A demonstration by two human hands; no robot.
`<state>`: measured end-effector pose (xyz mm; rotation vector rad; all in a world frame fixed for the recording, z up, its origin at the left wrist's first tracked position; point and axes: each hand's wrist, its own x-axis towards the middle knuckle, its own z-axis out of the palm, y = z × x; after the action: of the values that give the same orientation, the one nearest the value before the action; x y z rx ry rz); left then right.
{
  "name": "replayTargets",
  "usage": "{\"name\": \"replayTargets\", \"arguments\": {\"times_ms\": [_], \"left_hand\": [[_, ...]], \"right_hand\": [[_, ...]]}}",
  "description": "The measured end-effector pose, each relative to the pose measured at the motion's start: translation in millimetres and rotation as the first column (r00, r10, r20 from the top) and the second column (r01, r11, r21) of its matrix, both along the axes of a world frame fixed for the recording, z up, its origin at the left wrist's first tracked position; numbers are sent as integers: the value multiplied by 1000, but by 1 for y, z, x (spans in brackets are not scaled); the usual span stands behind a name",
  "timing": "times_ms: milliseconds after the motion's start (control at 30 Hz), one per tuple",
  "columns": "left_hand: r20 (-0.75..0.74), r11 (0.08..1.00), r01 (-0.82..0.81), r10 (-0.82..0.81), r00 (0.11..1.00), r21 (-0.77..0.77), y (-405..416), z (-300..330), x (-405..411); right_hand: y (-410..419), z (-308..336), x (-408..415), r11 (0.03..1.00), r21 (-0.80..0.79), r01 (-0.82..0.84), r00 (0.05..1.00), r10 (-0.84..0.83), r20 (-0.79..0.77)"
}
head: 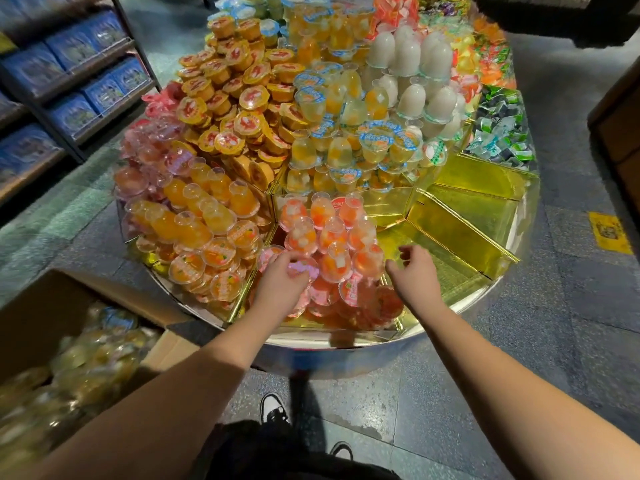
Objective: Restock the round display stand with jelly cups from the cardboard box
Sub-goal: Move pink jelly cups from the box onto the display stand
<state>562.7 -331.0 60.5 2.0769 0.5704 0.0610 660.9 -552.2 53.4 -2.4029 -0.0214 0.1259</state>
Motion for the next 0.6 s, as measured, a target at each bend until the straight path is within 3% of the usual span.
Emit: {"name": "replayTargets", "arguments": {"times_ms": [133,267,433,500,600], "left_hand": [[57,990,-142,141,988,14,41,17,-43],[40,963,-261,259,965,71,93,21,-107],[-22,885,-443,450,893,147,161,6,-207],[3,835,-537,541,841,116,191,-4,-254],[-110,770,-628,638,762,113,228,-16,-327]], "right_hand": [[40,37,-24,982,97,-161,982,149,118],[115,62,-61,884,109,-455,888,440,137],[221,54,-129,625,-27,-780,624,780,43],[264,47,-164,499,-40,-866,500,866,-19],[328,32,-221,306,-97,-947,316,943,-104]]}}
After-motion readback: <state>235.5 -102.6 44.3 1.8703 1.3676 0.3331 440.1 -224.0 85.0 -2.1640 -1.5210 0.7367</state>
